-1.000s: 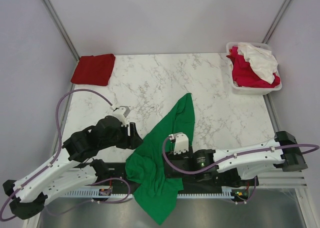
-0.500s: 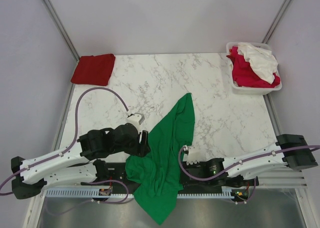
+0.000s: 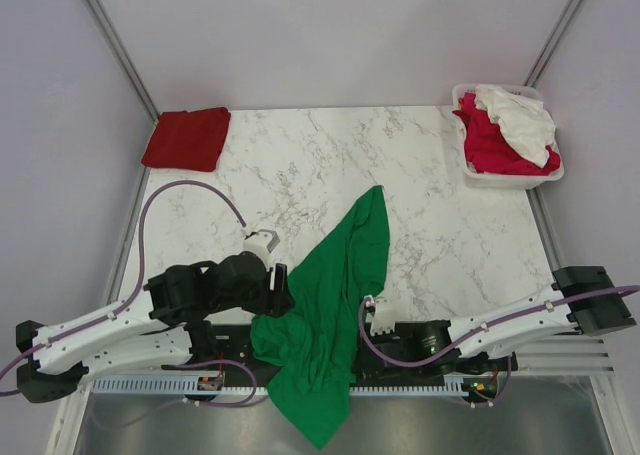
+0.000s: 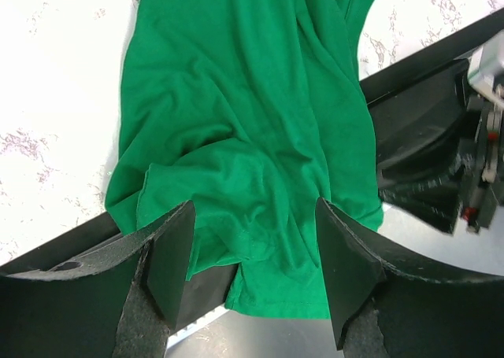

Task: Fold and stack the t-shirts
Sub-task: Flatten the tshirt out

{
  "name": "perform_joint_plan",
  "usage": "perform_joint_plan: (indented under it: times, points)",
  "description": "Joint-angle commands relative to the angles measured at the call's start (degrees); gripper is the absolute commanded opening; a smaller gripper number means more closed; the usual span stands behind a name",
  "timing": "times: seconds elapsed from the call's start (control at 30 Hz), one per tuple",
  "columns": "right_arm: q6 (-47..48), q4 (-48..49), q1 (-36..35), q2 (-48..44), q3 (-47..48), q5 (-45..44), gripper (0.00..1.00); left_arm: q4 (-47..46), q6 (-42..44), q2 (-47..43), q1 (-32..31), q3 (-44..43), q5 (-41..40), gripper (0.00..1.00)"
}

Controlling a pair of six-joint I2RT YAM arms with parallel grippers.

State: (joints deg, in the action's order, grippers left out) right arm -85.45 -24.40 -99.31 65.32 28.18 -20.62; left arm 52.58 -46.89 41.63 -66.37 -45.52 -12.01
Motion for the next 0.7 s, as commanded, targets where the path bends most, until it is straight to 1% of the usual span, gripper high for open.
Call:
perform_joint_plan:
  times: [0.0, 0.17, 0.23, 0.37, 0.43, 0.67]
  points:
    - [-3.23, 4.45, -3.78, -1.07, 0.47, 2.43, 0.44, 0.16, -2.32, 0.21, -0.34, 0.17, -2.23, 0.70]
    - [-4.46, 4.28, -6.34, 1.65, 1.79, 1.90, 0.46, 0.16, -2.32, 0.39, -0.34, 0.17, -2.40, 0.70]
    - [-6.38, 3.66, -6.95, 0.78, 1.09, 0.85, 0.46, 0.07, -2.41, 0.21, -0.34, 0.25, -2.40, 0.70]
    - [-9.29, 3.13, -8.36, -4.31, -1.81, -2.05, 0.46, 0.16, -2.50, 0.21, -0.34, 0.34, -2.58, 0.70]
    - [-9.82, 3.13, -8.45, -4.76, -2.60, -2.49, 0.46, 0.16, -2.50, 0.56, -0.34, 0.34, -2.67, 0.70]
    - [-10.26, 3.22, -8.45, -1.25, -2.96, -3.46, 0.45, 0.25, -2.50, 1.09, -0.43, 0.25, -2.40, 0.70]
